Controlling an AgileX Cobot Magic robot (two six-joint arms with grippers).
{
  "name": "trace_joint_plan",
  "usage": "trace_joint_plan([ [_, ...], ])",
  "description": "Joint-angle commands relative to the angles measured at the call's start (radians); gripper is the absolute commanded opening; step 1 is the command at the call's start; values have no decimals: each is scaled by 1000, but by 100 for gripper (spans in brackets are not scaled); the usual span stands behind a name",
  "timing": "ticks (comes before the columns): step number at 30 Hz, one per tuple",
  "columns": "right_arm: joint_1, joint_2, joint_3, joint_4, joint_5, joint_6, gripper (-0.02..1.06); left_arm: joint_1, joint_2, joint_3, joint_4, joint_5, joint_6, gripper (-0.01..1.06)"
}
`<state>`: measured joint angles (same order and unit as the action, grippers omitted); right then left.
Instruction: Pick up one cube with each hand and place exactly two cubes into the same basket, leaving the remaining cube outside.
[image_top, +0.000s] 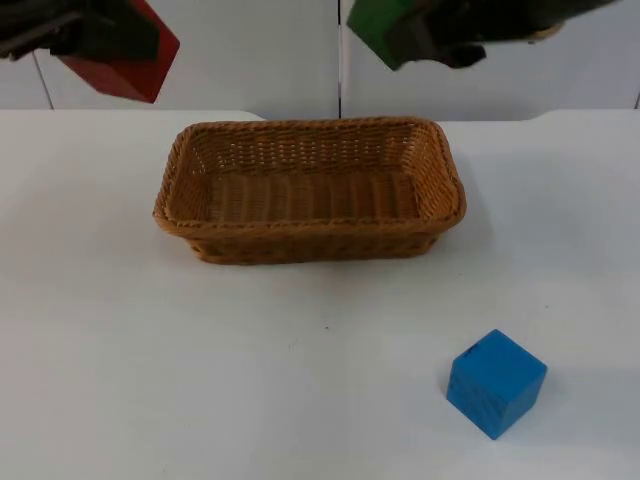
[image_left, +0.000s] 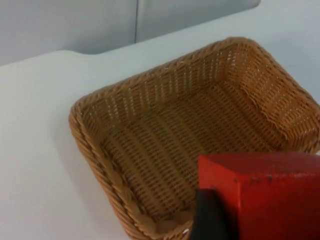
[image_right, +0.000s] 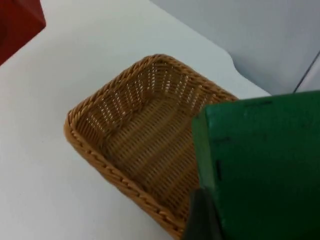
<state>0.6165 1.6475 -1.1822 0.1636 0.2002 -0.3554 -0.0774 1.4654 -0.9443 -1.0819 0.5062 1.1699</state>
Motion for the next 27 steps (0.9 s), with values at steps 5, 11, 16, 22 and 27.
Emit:
trace_joint_plan([
  [5, -5, 90, -84, -1, 72, 4, 0, -6, 72, -47, -35, 4, 0, 0],
  [11, -32, 203, -176, 1, 97, 7, 0, -6, 202, -129, -37, 15, 3, 0],
  [16, -64, 296, -280, 1, 154, 7, 0, -22, 295, -203, -34, 13, 8, 0],
  [22, -84, 424, -424, -1, 181, 7, 0, -52, 421, -295, -36, 12, 37, 0],
  [27, -87, 533, -541, -3, 192, 7, 0, -54, 528, -374, -36, 12, 45, 0],
])
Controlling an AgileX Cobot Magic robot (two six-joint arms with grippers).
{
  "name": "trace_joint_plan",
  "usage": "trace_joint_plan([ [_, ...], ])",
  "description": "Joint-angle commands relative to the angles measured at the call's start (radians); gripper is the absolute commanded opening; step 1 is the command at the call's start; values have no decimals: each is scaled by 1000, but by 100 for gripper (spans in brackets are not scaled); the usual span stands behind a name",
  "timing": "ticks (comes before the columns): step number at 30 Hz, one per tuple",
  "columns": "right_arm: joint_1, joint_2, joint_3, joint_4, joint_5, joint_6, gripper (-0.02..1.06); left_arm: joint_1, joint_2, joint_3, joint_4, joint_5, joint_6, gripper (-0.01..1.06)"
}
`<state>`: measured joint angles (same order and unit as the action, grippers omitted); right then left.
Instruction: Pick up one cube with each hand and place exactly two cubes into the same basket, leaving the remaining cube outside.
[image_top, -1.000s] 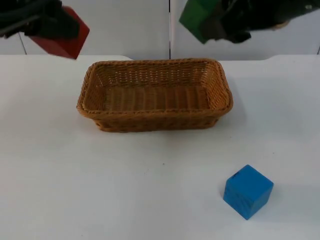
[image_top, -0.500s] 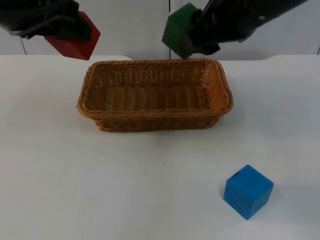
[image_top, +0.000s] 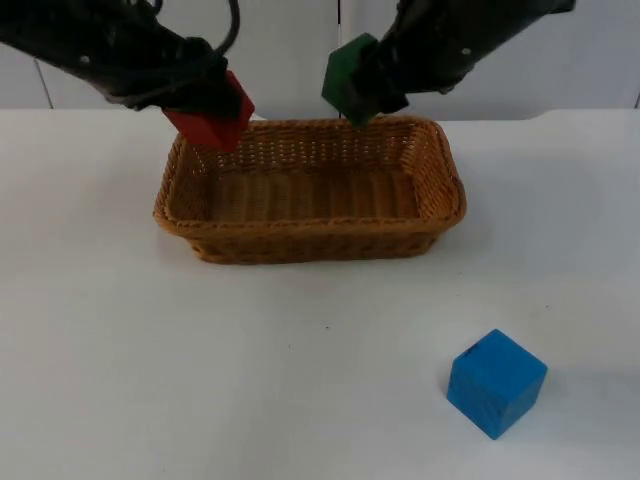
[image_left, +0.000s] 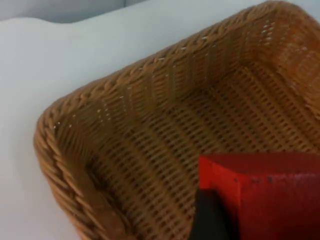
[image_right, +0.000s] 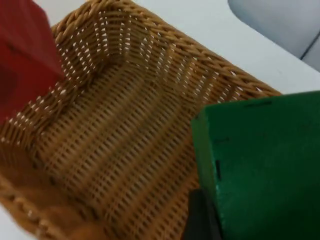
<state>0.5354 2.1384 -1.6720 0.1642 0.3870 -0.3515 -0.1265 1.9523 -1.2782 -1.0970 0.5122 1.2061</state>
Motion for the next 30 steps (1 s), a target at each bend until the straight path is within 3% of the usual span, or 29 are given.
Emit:
trace_joint_plan([
  [1, -5, 66, -72, -3, 8, 3, 0, -5, 61, -60, -23, 6, 8, 0],
  [11, -5, 191, -151, -5, -9, 3, 0, -26, 201, -164, -37, 6, 26, 0],
  [30, -5, 270, -151, -5, -70, 3, 1, -26, 293, -172, -55, 8, 33, 0],
])
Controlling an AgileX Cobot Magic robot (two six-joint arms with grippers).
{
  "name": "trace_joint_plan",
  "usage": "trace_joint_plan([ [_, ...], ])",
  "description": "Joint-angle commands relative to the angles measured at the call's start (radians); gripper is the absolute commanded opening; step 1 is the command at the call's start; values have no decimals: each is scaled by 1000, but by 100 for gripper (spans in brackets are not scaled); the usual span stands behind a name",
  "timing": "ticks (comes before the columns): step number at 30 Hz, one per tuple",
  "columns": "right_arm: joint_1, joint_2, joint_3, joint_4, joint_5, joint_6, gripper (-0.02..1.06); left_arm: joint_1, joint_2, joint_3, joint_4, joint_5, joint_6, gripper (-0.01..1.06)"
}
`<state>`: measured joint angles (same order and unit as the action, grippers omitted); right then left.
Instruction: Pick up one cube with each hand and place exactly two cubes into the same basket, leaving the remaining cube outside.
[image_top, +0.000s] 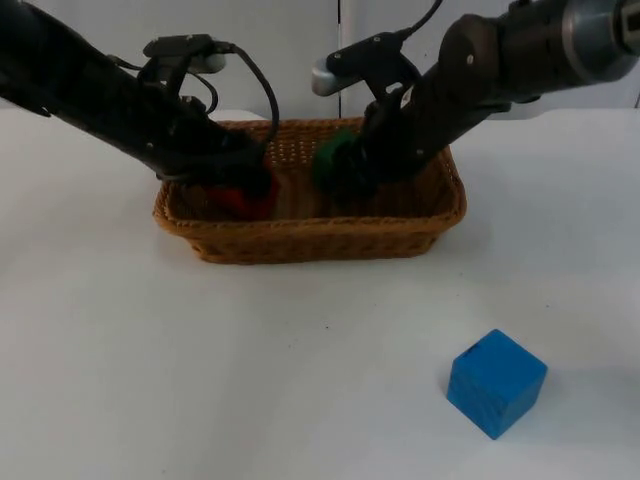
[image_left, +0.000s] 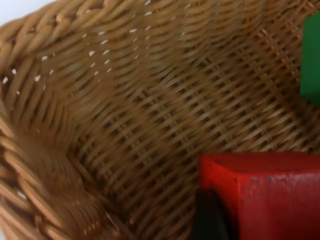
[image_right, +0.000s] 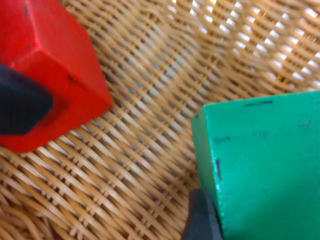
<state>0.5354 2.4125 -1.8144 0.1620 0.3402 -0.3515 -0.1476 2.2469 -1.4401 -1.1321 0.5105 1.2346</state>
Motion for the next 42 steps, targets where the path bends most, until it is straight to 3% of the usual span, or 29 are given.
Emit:
trace_joint_plan([
  [1, -5, 1, -9, -3, -20, 3, 5, -4, -2, -10, -20, 9, 5, 0],
  [2, -5, 2, -9, -3, -20, 3, 8, -4, -2, -10, -28, 9, 5, 2],
  [4, -5, 2, -9, -3, -19, 3, 26, -4, -2, -10, -46, 9, 5, 16],
  [6, -5, 2, -9, -3, -19, 3, 29, -4, -2, -10, -51, 9, 5, 20],
  [7, -5, 2, -9, -3, -19, 3, 45, -4, -2, -10, -60, 9, 5, 33],
  [9, -5, 2, -9, -3, -19, 3, 63, -4, -2, -10, -60, 9, 5, 51],
  [10, -5, 2, -9, -3, -19, 3, 63, -4, -2, -10, -60, 9, 5, 51],
  [13, -5, -2, -9, -3, -14, 3, 79, -4, -2, -10, -60, 15, 5, 75],
  [17, -5, -28, -9, -3, 4, 3, 80, -2, -8, -10, -57, 46, 5, 86],
  [30, -5, -263, -9, -11, 158, 3, 80, -2, -171, -10, 56, 113, -45, 87],
  [33, -5, -359, -9, -23, 231, 3, 80, -2, -269, -10, 199, 115, -157, 87],
  [42, -5, -520, -9, -21, 338, 14, 80, -2, -445, -10, 301, 179, -264, 87],
])
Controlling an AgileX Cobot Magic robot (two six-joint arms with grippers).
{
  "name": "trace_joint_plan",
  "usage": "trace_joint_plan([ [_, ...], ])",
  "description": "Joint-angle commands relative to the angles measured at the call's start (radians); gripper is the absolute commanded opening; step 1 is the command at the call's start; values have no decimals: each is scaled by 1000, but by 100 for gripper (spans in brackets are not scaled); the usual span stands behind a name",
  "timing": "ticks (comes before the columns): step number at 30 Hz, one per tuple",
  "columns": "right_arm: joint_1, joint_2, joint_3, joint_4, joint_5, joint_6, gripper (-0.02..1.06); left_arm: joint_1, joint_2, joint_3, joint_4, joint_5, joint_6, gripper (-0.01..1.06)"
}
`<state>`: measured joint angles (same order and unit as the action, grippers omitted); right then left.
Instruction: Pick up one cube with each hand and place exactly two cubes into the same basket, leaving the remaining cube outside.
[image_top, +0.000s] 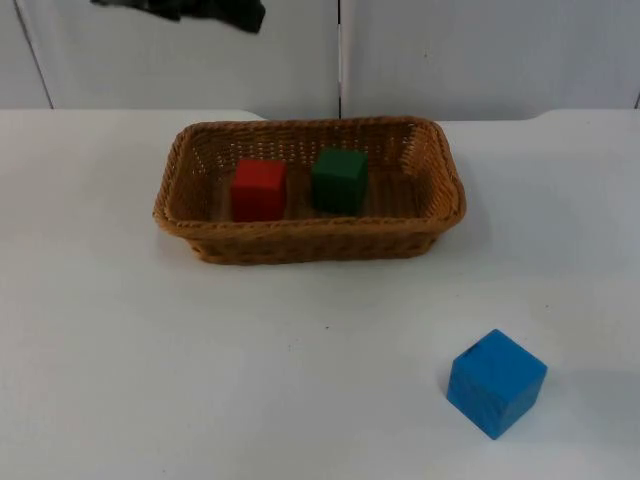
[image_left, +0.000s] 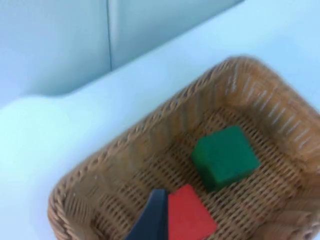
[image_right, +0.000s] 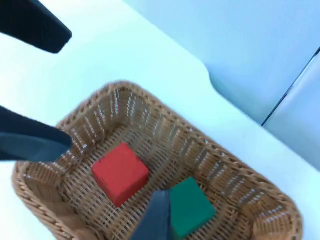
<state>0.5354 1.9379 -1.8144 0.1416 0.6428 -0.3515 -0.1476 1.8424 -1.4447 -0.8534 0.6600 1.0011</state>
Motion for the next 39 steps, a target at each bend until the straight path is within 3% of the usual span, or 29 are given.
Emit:
trace_joint_plan([
  [1, -5, -58, -9, 7, 52, 18, 80, -2, -68, -5, 27, 50, -39, 87],
  [20, -5, -187, 0, 29, 185, 23, 80, -2, -204, -3, 35, 181, -120, 87],
  [26, -4, -203, 90, 50, 128, 23, 80, -2, -238, 18, 38, 208, -134, 87],
  [39, -4, -332, 394, 55, -33, 23, 80, -2, -373, 185, 59, 168, -134, 87],
])
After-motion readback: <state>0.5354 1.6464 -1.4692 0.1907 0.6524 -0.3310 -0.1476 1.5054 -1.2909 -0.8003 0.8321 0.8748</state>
